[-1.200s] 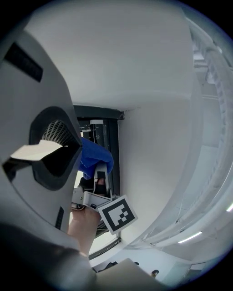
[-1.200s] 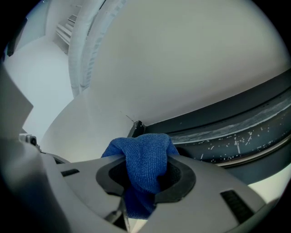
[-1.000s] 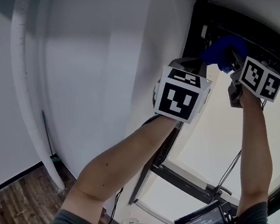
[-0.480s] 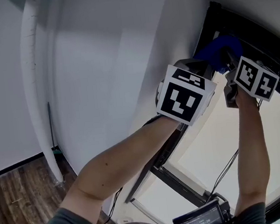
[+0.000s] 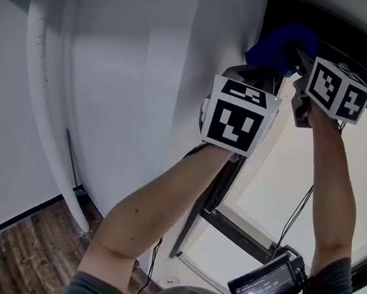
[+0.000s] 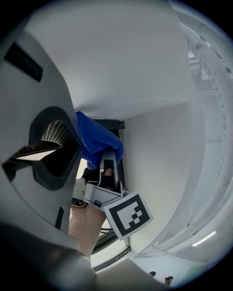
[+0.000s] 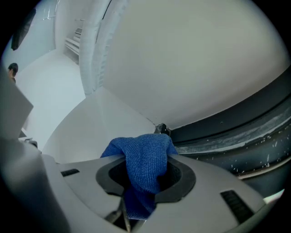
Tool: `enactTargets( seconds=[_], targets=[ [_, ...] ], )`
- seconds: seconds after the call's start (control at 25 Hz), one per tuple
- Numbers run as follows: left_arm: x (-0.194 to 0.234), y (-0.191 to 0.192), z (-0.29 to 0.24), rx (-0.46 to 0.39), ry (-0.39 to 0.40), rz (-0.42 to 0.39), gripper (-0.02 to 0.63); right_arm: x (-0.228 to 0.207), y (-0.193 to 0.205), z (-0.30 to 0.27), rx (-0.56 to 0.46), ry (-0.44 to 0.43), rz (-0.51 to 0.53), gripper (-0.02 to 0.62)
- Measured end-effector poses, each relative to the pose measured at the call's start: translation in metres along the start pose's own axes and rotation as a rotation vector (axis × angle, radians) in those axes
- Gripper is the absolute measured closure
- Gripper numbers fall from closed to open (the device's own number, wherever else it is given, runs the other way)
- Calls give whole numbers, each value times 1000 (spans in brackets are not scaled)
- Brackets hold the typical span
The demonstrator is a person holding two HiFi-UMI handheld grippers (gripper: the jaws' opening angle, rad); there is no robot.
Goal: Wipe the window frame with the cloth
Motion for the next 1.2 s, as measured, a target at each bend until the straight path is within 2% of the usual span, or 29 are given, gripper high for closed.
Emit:
enactTargets(
  seconds=[0.36, 0.68, 1.2],
  targets=[
    [-2, 39, 7, 82, -29, 25, 597, -3, 57, 2, 73, -30, -80, 469],
    [-20, 85, 25, 179, -31, 50, 597, 2, 126, 22, 172, -58, -187, 469],
    [-37, 153, 49, 280, -28, 91, 597, 11, 207, 51, 257, -90, -252, 469]
  ],
)
Point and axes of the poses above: the fingertips, and each gripper's own axes: z backward along the fingers, x to its left, y out of its underside, the point moved 6 cm from there along z, backward along the fingers, and after that the axes turned 5 degrees about -z, right-handed, at the moved point
